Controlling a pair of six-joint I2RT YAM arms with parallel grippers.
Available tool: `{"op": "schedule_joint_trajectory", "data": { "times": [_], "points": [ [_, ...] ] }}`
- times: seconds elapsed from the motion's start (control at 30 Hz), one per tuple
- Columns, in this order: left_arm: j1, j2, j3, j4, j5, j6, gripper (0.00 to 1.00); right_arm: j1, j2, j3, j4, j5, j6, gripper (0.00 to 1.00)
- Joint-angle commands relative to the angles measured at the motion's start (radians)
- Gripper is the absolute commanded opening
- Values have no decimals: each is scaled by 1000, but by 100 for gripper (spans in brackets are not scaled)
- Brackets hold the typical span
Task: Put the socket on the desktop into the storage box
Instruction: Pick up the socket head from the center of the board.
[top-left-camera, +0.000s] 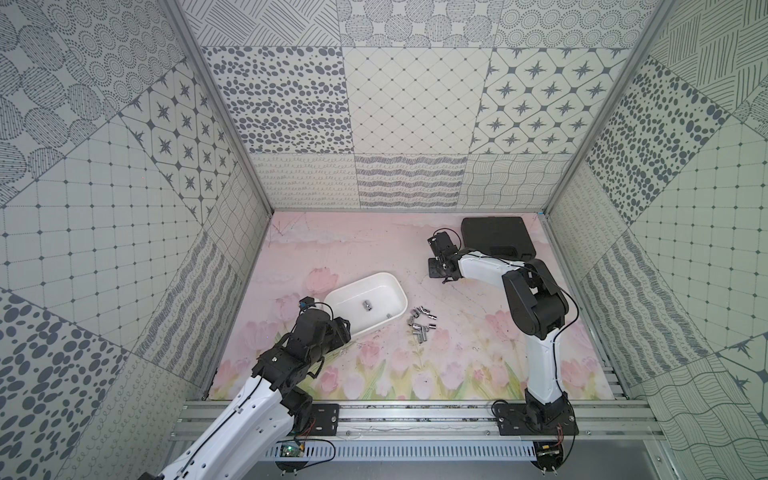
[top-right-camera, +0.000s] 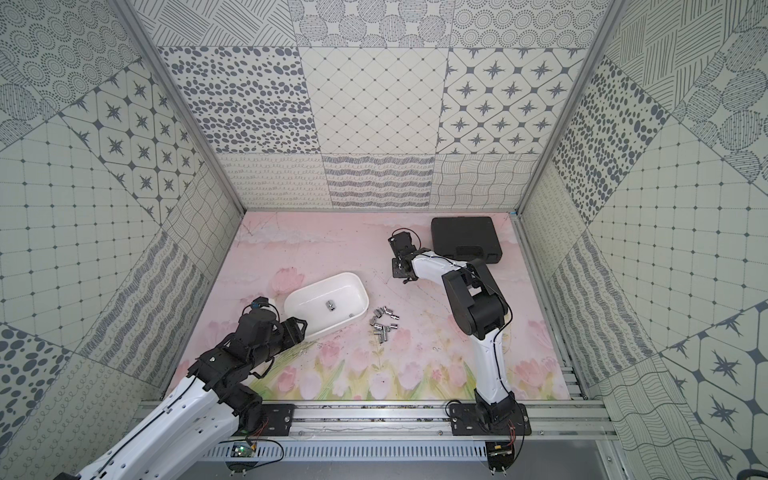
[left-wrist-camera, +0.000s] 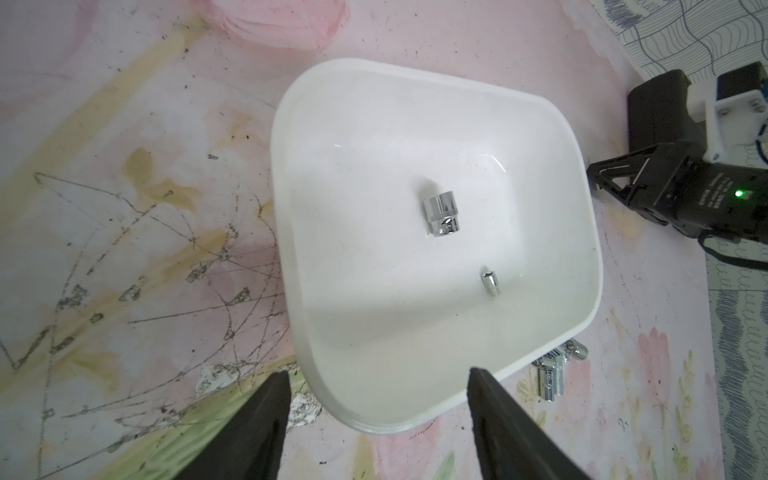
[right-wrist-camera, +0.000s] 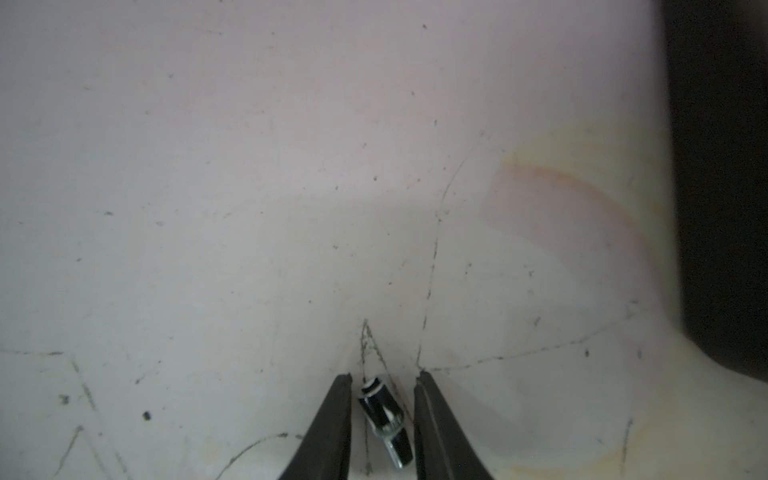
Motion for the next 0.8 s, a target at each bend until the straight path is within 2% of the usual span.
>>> {"op": "schedule_joint_trajectory", "data": {
  "times": [0.0, 0.43, 0.77],
  "points": [
    [-4, -1, 3, -5, -1, 6, 72, -5, 26, -6, -14, 25, 21, 23],
    [-2, -2, 2, -5, 5, 5, 72, -6, -16, -49, -20, -43, 61, 7],
    [-3, -11, 2, -3, 8, 0, 72, 35, -177, -122, -10, -94, 93, 5]
  ]
}}
